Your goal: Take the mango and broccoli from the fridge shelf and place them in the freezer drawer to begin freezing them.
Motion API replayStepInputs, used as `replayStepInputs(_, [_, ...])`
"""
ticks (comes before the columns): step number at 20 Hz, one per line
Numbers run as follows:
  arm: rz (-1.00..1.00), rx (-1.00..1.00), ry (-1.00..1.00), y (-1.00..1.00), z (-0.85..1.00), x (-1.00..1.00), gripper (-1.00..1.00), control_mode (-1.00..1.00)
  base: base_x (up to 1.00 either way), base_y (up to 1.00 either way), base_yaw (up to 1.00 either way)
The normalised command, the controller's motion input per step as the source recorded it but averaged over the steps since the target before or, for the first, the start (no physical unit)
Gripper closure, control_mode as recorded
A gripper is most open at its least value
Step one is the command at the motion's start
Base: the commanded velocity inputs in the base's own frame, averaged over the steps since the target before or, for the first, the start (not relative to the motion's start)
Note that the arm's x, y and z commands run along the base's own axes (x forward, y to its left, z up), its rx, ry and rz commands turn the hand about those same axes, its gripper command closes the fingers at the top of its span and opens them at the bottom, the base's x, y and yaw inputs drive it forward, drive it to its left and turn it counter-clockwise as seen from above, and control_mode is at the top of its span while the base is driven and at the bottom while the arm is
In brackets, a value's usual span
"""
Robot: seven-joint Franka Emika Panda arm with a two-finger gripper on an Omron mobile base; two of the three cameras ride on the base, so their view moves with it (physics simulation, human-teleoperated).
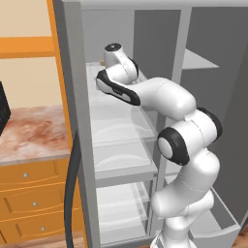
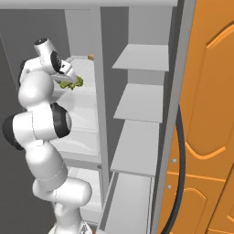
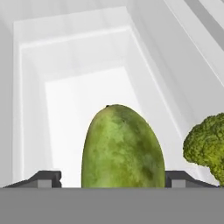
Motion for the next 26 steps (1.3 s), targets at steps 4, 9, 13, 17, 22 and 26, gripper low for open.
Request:
replayStepInputs(4, [0.0, 0.0, 0.03, 0.02, -0.38, -0.02, 1.0, -1.0, 0.0, 0.0, 0.0])
replayStepInputs(9, [0.0, 0.06, -0.15, -0.03, 0.07, -0.57, 1.0, -1.0, 0.0, 0.0, 0.0])
replayStepInputs(13, [0.0, 0.11, -0.17, -0.42, 0.63, -0.98, 1.0, -1.0, 0.0, 0.0, 0.0])
replayStepInputs(17, [0.0, 0.11, -0.14, -0.75, 0.31, -1.0, 1.0, -1.0, 0.0, 0.0, 0.0])
replayStepInputs(22, [0.0, 0.02, -0.02, -0.56, -0.13, -1.0, 1.0, -1.0, 0.0, 0.0, 0.0])
replayStepInputs(26, [0.0, 0.01, 0.01, -0.55, -0.29, -0.96, 1.0, -1.0, 0.0, 0.0, 0.0])
